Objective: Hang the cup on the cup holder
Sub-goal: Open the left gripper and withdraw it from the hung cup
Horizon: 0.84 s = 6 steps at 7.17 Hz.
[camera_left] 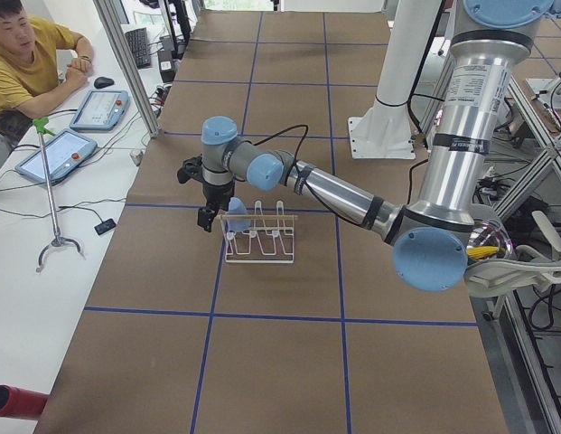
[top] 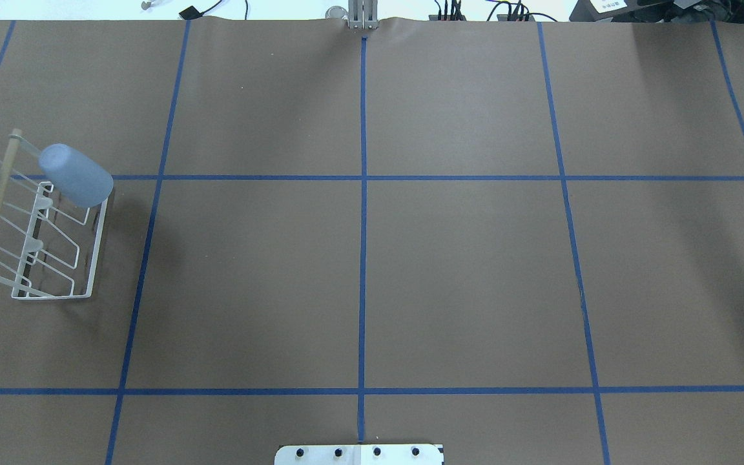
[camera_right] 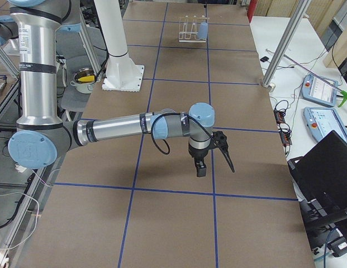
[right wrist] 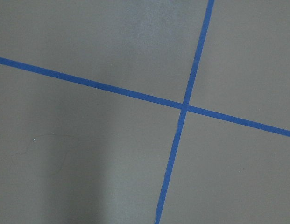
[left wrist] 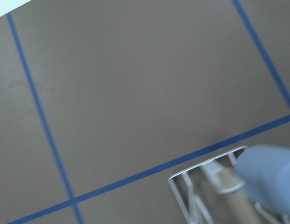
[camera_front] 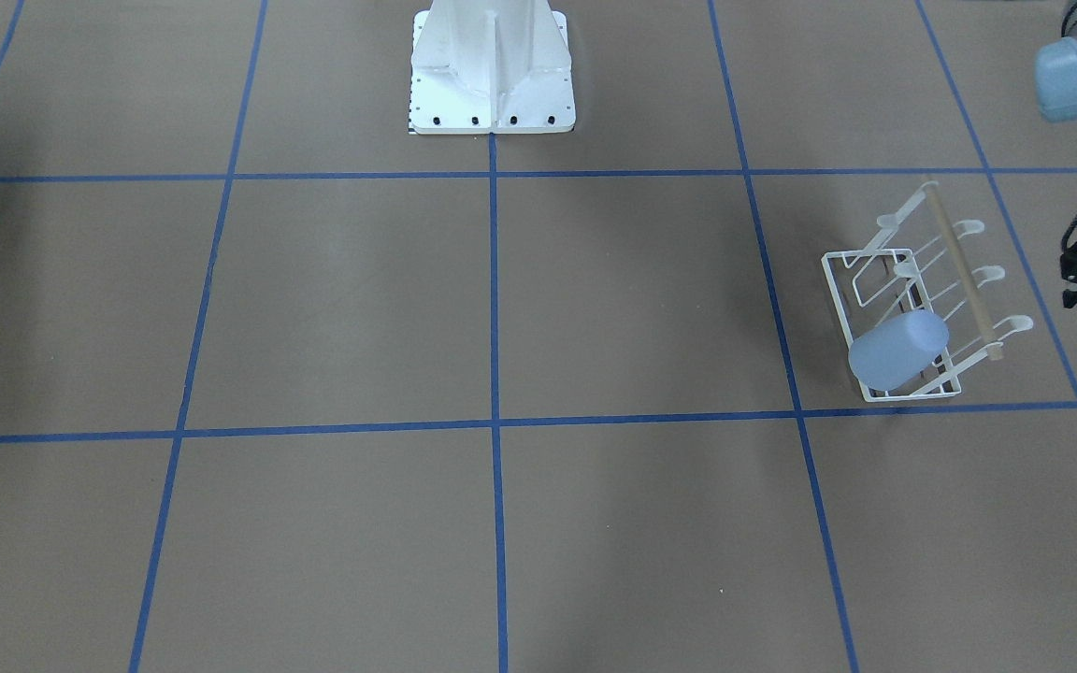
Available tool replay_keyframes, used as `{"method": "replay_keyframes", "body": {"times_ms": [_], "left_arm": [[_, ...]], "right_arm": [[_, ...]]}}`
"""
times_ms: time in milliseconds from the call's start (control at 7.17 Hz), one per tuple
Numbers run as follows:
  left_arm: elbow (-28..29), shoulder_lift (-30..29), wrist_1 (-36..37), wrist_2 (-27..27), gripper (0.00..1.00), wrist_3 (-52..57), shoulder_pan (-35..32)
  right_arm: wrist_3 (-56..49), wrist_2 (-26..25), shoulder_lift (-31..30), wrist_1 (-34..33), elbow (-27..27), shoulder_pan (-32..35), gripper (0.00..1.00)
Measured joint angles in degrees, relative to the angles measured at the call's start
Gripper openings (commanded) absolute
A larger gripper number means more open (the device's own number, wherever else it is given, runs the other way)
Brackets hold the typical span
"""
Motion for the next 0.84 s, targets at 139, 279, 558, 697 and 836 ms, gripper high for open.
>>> {"method": "replay_keyframes", "body": {"times_ms": [139,279,558,697,836], "left_arm": [[2.1,2.0,0.3,-3.3,0.98,6.0,-4.5],[4.5,3.8,0.3,-5.6,0.98,12.1,-8.5],[6.1,7.5,-0.1,-7.2,0.98,16.9,-12.1],[5.6,8.7,-0.2,-7.7,0.98,17.3,-13.8],[5.2,9.7,-0.3,-8.1,0.98,17.2,-15.4]], "right_arm": [[0.2,0.1,0.0,-0.4,0.0,0.9,1.0],[0.4,0.6,0.3,-2.0,0.0,2.1,1.0],[0.3,1.7,2.1,-6.8,0.3,4.7,1.0],[0.3,1.6,2.5,-7.6,0.2,5.1,1.0],[0.1,1.4,2.6,-7.9,0.2,5.3,1.0]]}}
